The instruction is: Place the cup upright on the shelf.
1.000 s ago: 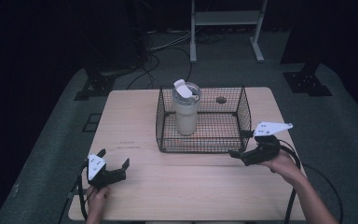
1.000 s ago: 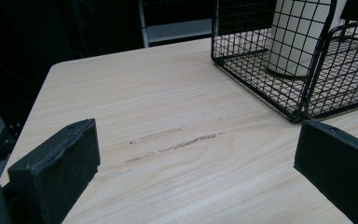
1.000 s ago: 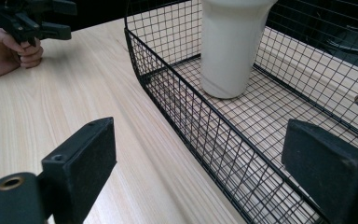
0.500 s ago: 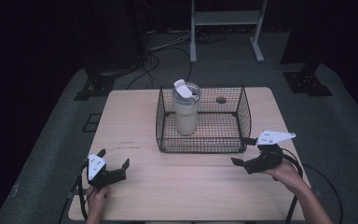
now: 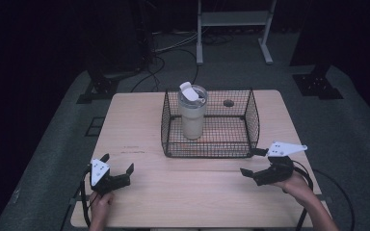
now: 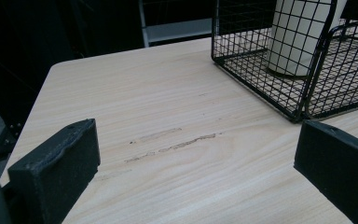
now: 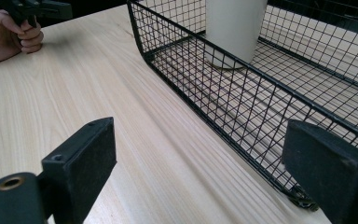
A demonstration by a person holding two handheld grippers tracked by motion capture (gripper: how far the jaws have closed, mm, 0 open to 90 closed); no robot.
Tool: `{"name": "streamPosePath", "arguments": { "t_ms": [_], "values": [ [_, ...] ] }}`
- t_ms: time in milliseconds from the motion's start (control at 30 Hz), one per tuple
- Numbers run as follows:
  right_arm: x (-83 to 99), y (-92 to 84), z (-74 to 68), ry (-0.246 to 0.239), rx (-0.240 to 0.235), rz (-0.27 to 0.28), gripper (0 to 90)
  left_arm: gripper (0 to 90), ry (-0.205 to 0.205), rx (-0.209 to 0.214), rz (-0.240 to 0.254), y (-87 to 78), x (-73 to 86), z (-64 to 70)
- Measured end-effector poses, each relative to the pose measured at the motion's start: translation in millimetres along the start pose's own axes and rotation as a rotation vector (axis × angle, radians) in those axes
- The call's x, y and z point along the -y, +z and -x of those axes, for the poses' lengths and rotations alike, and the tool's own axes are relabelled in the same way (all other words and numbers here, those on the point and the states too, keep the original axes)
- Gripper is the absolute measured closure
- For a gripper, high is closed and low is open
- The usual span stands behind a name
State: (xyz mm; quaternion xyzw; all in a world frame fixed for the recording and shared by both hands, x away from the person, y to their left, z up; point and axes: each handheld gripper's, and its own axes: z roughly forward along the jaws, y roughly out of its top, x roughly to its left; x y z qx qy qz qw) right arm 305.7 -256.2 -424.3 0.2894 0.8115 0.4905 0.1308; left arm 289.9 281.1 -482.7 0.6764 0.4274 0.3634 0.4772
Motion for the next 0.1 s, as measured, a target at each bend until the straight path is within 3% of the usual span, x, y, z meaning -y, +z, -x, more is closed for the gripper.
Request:
{"name": "streamPosePath", "arguments": {
  "t_ms": [100],
  "values": [
    [4.1,-1.0,-3.8,0.001,0.013,0.017,9.4,0.0,0.001,-0.001,0.0,0.1,0.0,0.1]
  ]
}}
